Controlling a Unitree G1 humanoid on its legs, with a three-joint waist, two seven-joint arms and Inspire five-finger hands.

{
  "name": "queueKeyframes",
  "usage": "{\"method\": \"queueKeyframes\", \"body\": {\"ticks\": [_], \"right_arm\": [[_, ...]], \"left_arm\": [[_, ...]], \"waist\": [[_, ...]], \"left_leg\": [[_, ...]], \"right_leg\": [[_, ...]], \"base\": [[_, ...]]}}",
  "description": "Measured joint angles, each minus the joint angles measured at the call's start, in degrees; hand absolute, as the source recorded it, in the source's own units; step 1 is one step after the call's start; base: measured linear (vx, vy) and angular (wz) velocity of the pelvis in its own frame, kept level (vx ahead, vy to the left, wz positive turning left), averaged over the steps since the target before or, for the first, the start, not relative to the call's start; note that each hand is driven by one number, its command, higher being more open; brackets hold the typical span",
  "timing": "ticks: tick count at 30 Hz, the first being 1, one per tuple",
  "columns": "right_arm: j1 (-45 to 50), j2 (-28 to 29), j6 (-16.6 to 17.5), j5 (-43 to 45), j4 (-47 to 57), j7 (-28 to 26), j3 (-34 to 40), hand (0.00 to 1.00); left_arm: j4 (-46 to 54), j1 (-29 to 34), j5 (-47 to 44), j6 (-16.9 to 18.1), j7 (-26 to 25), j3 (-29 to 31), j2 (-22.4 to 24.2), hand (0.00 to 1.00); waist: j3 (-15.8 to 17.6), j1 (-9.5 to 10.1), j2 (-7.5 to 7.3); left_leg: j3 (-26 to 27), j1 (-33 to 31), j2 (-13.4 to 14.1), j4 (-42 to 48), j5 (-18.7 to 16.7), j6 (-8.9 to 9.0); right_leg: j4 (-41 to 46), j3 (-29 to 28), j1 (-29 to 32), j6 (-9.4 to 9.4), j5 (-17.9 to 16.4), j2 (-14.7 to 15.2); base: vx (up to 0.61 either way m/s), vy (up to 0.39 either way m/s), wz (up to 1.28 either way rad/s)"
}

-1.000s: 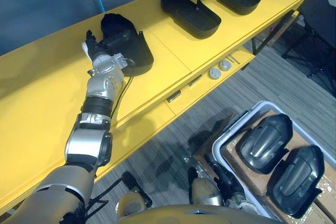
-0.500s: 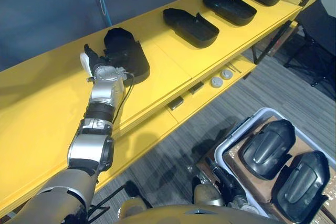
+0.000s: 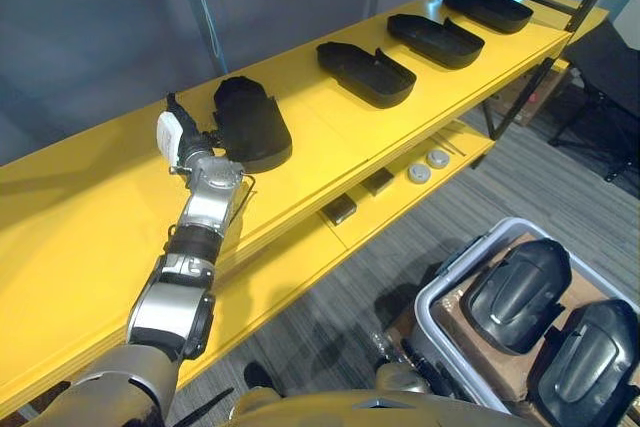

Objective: Walk over and take three plastic housings, then place them on the shelf

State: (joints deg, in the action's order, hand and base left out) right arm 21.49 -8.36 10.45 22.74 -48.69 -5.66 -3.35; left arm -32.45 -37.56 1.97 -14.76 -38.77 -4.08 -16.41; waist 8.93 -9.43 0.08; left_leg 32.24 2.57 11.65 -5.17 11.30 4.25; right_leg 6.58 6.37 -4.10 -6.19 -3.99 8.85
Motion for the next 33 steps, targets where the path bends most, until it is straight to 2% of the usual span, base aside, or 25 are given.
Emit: {"method": "queueKeyframes", "body": {"ticks": [1, 4, 7, 9, 12, 15, 26, 30, 33], "right_arm": [[0.13, 0.36, 0.0, -0.04, -0.01, 0.01, 0.64, 1.0], [0.14, 0.42, 0.01, -0.75, -0.08, 0.09, 1.16, 1.0], [0.16, 0.49, 0.0, -2.09, -0.46, 0.22, 2.51, 1.0], [0.18, 0.82, -0.03, -2.19, -0.76, 0.56, 2.9, 1.0], [0.18, 1.15, -0.09, -2.33, -1.16, 1.0, 3.9, 1.0], [0.16, 1.42, -0.25, -3.98, -1.2, 1.11, 5.13, 1.0], [-0.39, 1.28, -1.68, -6.49, -1.21, 1.12, 4.8, 1.0], [-1.51, 0.69, -1.74, -5.82, -1.17, 1.31, 2.91, 1.0], [-2.32, 0.05, -2.2, -5.46, -1.06, 1.59, 2.64, 1.0]], "left_arm": [[2.76, 1.48, -4.43, 3.55, -0.57, -0.26, 0.0, 1.0], [5.87, 3.69, -11.04, 8.21, -0.81, -0.55, 0.16, 1.0], [7.34, 6.62, -18.14, 12.28, 0.74, 0.22, 0.92, 1.0], [7.42, 7.93, -19.77, 13.3, 1.8, 1.43, 1.99, 1.0], [7.64, 9.58, -28.39, 14.0, 5.51, 3.75, 3.06, 1.0], [7.7, 11.87, -33.19, 14.76, 9.01, 4.81, 3.3, 1.0], [12.62, 13.52, -33.38, 14.76, 13.31, 6.78, 3.68, 1.0], [15.75, 13.51, -33.88, 15.21, 14.99, 6.74, 3.6, 1.0], [18.65, 13.51, -35.59, 16.22, 15.49, 6.5, 3.63, 1.0]], "waist": [[-0.07, 0.02, 0.03], [-0.4, -0.04, 0.19], [-1.01, 0.03, 0.66], [-1.15, 0.2, 0.89], [-1.22, 0.6, 0.99], [-1.22, 0.88, 1.0], [-0.81, 2.63, 0.77], [0.4, 3.08, 0.29], [1.15, 3.12, 0.67]], "left_leg": [[-0.44, 0.0, -0.01, 0.0, 0.07, -0.04], [-0.73, 0.03, 0.01, 0.0, 0.21, -0.08], [-0.82, 0.11, 0.0, 0.0, 0.21, -0.08], [-0.93, 0.23, 0.01, 0.0, 0.22, -0.07], [-0.95, 0.52, 0.03, 0.0, 0.13, -0.22], [-0.95, 0.5, 0.01, 0.0, 0.1, -0.26], [-3.67, -4.04, -0.2, 0.06, 1.3, -0.65], [-4.5, -4.31, -0.21, 0.15, 1.66, -0.8], [-5.08, -5.48, -0.09, 0.09, 1.52, -0.8]], "right_leg": [[0.18, 0.27, -0.11, -0.06, -0.15, 0.02], [0.3, 0.69, -0.37, -0.08, -0.31, 0.01], [0.29, 0.81, -0.53, -0.07, -0.32, 0.03], [0.28, 0.97, -0.77, -0.08, -0.32, 0.03], [0.29, 1.02, -1.05, -0.11, -0.44, 0.03], [0.19, 1.02, -0.97, -0.16, -0.47, 0.07], [1.73, 3.16, 2.36, -0.14, -0.91, 0.12], [4.35, 3.84, 3.25, 0.02, -2.78, 0.33], [5.44, 4.36, 4.54, -0.27, -3.7, 0.34]], "base": [[0.01, -0.008, 0.08], [0.01, -0.011, 0.07], [0.0, 0.0, 0.0], [0.01, -0.003, 0.02], [0.0, 0.0, 0.0], [0.0, 0.0, 0.0], [0.02, -0.009, 0.12], [0.01, -0.031, 0.13], [-0.01, -0.02, 0.09]]}}
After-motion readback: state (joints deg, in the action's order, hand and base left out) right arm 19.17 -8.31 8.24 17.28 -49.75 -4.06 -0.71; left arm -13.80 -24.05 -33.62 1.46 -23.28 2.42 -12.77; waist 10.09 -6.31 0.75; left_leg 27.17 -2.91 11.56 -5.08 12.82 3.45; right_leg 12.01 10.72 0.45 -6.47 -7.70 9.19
